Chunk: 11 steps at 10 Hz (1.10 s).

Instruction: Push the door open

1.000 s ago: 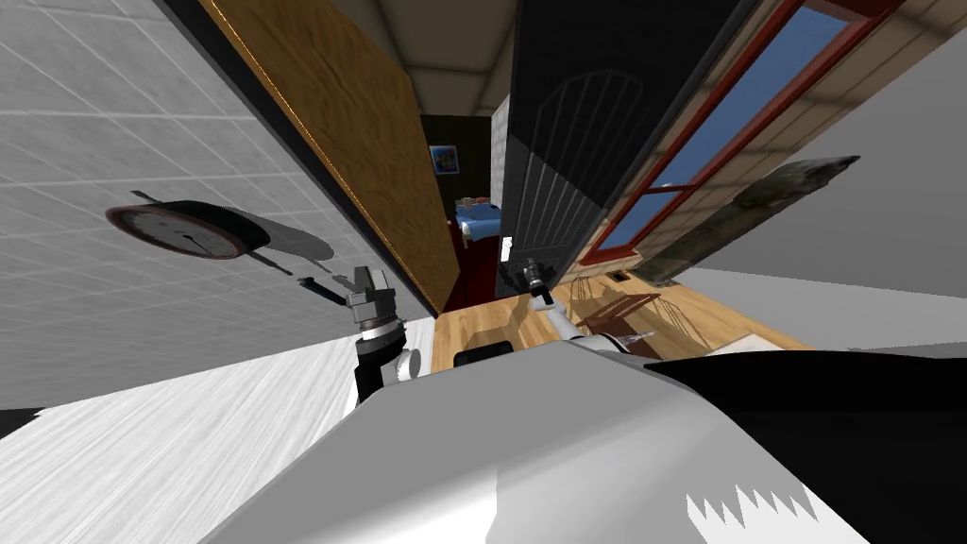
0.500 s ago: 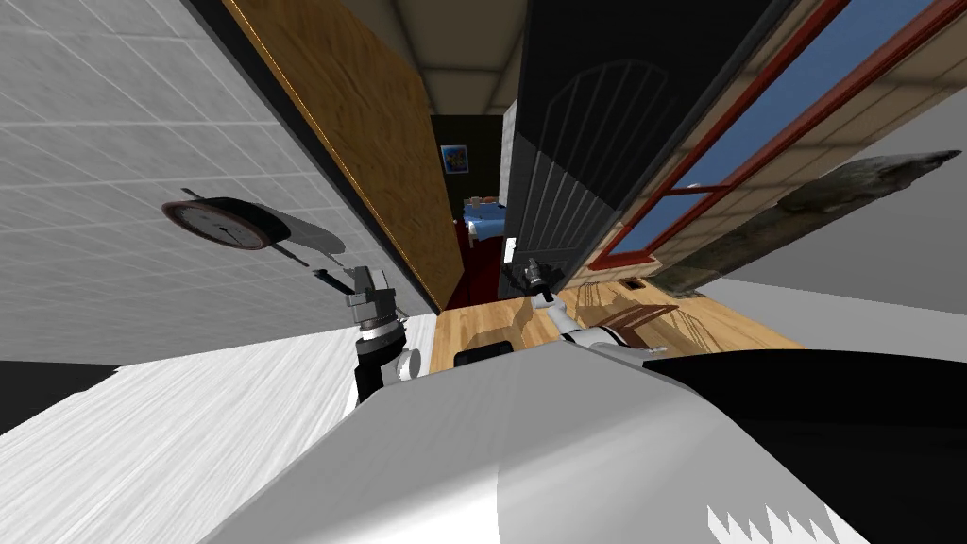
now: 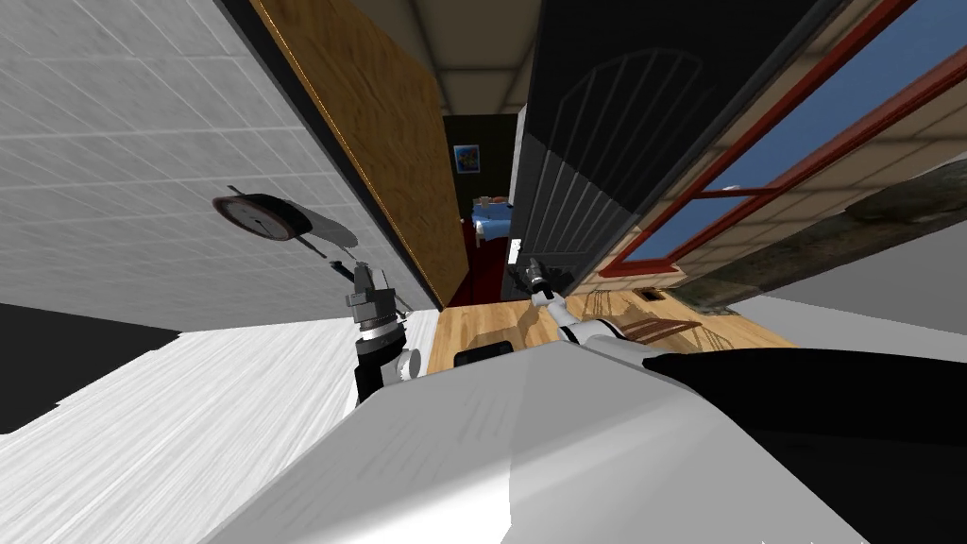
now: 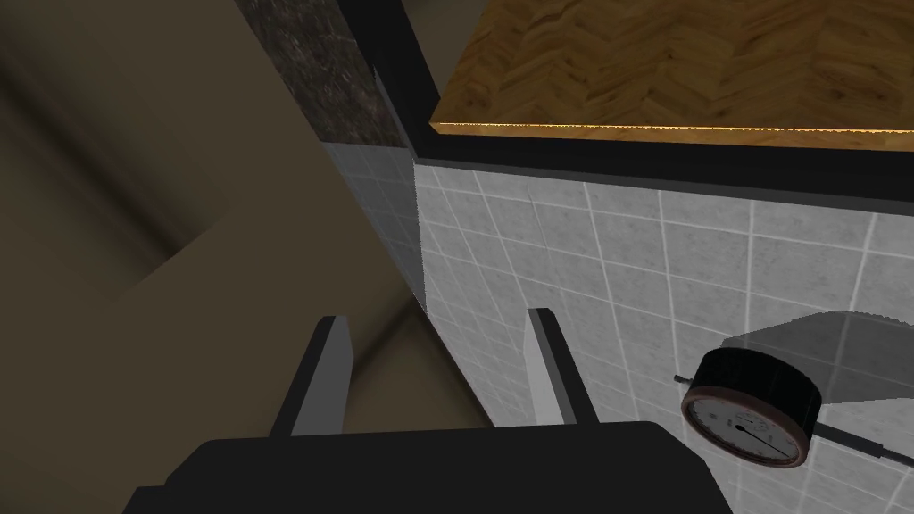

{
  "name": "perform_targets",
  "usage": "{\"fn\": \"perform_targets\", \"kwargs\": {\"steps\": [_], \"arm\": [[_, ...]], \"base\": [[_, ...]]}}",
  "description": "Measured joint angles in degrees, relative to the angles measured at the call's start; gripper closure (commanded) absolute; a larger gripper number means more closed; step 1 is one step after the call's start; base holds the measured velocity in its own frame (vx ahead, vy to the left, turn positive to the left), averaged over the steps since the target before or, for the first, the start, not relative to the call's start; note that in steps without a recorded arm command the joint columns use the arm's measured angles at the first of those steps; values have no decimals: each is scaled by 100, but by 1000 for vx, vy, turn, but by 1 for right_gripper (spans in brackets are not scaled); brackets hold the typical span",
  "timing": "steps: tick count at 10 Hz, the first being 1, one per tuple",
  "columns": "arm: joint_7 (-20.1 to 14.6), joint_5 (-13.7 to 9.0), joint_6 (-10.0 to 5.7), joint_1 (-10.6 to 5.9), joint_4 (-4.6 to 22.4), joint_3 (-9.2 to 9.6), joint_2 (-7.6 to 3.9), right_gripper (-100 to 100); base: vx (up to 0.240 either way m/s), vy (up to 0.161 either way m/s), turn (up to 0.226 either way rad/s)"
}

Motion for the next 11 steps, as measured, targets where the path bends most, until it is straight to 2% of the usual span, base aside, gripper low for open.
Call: {"fn": "perform_targets", "kwargs": {"steps": [7, 11], "arm": [[-103, -38, -5, -455, 825, -29, -157, -100], [-96, -48, -13, -468, 862, -53, -164, -100]], "base": [[-11, -54, 122], [163, -38, 22]]}}
